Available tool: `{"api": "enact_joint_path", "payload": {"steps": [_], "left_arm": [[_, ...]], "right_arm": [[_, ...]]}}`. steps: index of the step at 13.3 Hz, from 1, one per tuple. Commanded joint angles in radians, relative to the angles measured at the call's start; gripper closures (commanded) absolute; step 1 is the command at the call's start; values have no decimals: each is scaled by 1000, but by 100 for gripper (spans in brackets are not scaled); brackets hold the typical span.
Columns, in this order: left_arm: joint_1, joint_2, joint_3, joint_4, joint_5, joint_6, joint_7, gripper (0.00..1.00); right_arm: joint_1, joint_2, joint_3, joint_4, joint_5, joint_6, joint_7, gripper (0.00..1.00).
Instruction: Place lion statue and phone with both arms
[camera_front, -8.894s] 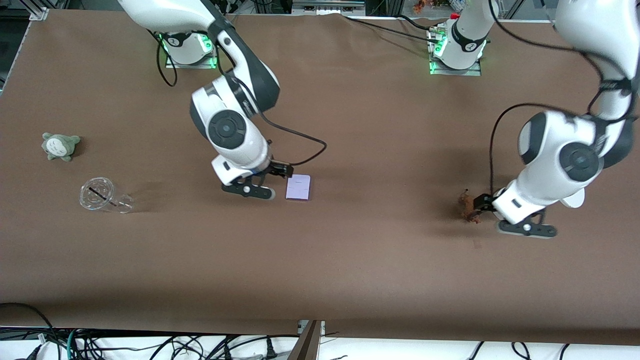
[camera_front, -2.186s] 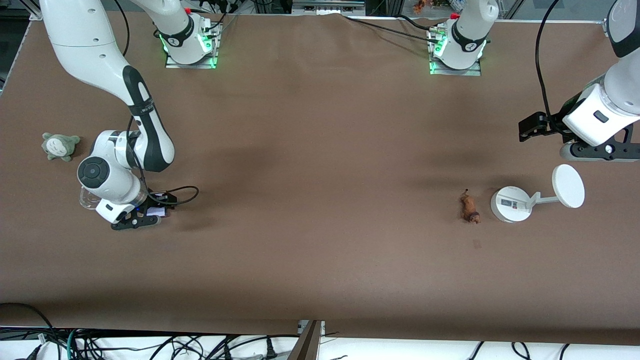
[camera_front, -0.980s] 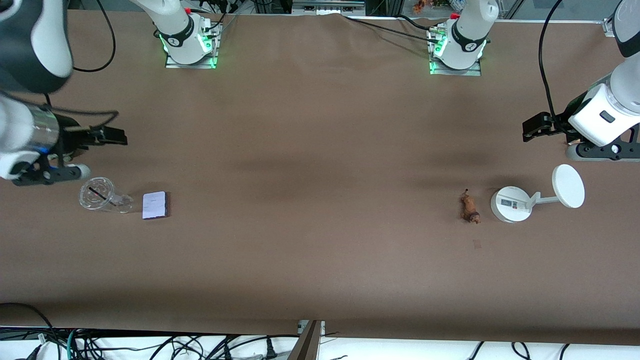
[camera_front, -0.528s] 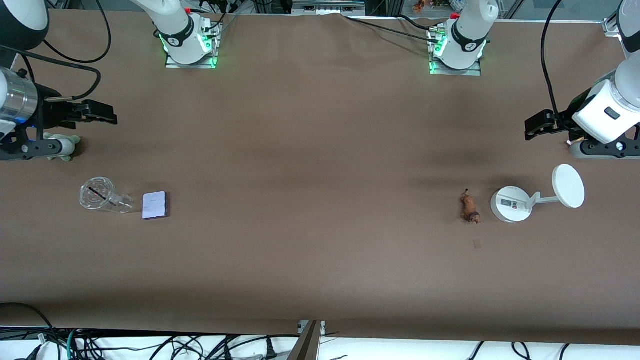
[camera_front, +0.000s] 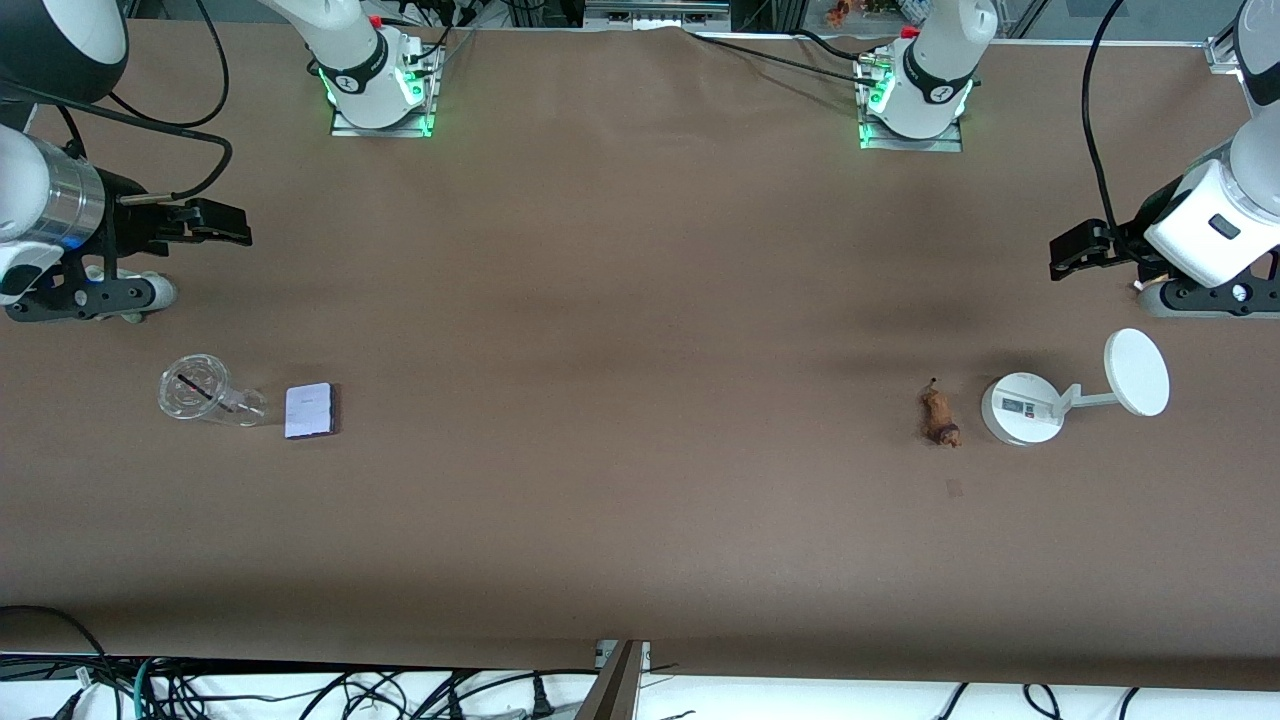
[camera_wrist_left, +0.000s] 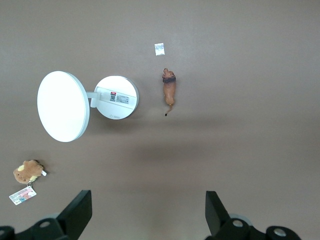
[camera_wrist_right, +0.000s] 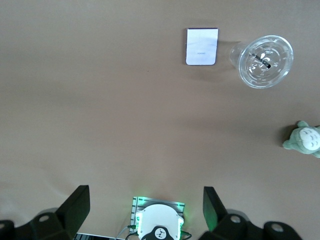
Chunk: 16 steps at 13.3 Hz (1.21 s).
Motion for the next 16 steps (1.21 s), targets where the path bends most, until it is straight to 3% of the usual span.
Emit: {"api": "enact_joint_path", "payload": {"steps": [1, 3, 7, 9, 16], "left_arm": [[4, -3, -1, 21, -18, -23, 17, 0], [4, -9, -1, 19, -18, -23, 19, 0], [4, -29, -4, 19, -18, -23, 22, 0], [4, -43, -4, 18, -18, -26, 22, 0], [4, -45, -1, 18, -18, -26, 22, 0]], "right_arm": [[-72, -103, 109, -111, -61, 41, 15, 0], [-131, -195, 167, -240, -74, 160, 4, 0], [-168, -318, 183, -357, -68, 225, 4, 0], [-203, -322, 210, -362, -65, 245, 10, 0], [-203, -319, 217, -359, -66, 246, 12, 0]]}}
